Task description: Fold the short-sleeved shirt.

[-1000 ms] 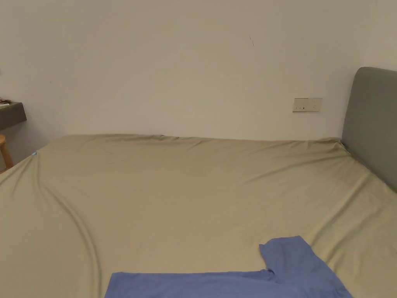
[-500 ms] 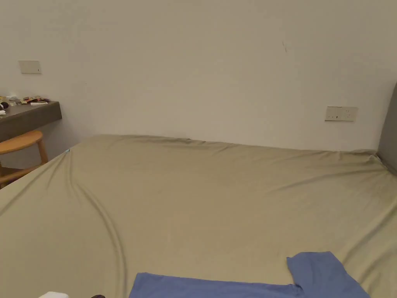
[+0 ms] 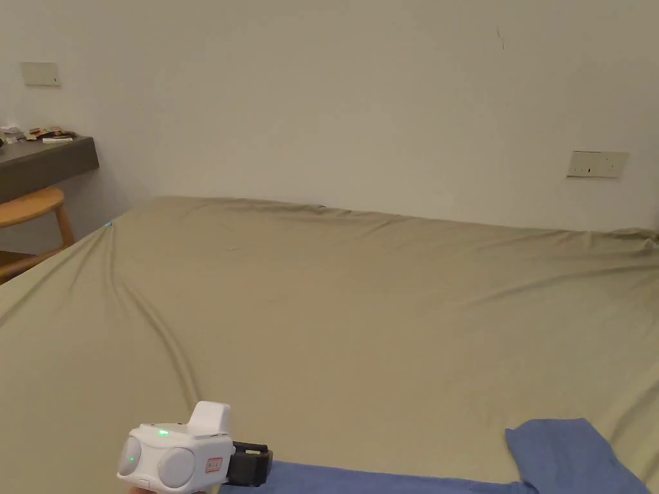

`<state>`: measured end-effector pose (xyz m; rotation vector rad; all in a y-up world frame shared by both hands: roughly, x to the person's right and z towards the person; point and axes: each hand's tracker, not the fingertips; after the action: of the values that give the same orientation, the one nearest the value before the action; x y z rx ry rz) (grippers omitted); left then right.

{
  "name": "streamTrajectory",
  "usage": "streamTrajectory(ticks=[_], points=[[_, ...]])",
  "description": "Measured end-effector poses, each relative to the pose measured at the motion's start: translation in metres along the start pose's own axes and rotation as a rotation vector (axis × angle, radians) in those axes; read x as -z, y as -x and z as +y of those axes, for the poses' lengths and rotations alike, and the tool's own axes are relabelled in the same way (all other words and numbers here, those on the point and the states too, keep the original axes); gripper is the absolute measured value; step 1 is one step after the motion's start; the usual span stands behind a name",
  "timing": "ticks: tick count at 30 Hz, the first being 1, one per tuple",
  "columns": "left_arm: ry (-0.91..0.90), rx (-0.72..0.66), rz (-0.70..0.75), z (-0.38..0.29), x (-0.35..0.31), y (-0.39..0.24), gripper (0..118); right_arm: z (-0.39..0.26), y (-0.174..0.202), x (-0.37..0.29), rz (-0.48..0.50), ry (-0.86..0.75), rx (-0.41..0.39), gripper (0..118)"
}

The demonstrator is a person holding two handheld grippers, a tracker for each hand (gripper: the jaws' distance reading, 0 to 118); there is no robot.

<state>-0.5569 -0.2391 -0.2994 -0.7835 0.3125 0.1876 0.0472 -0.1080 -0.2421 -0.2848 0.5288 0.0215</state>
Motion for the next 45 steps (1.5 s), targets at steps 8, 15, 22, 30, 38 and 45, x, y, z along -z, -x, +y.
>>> streamTrajectory(ticks=[8, 15, 22, 30, 38, 45], points=[[0.121, -0.029, 0.022, -0.012, 0.039, -0.003, 105, 0.005, -0.01, 0.011, -0.024, 0.042, 0.014, 2], [0.07, 0.024, 0.039, -0.015, 0.016, -0.004, 0, -0.006, -0.012, 0.035, 0.003, 0.074, 0.09, 2], [0.023, -0.022, -0.046, -0.028, -0.005, -0.016, 0, -0.006, -0.023, 0.051, 0.025, 0.078, 0.1, 2], [-0.052, -0.041, -0.037, -0.017, -0.024, 0.002, 0, 0.015, -0.061, 0.117, 0.032, 0.127, 0.023, 2], [-0.05, -0.053, -0.058, -0.009, -0.03, -0.007, 0, 0.0, -0.123, 0.308, 0.09, 0.552, 0.082, 114], [-0.025, -0.089, -0.066, -0.005, -0.035, 0.001, 0, -0.052, -0.163, 0.389, -0.097, 0.696, 0.111, 112]])
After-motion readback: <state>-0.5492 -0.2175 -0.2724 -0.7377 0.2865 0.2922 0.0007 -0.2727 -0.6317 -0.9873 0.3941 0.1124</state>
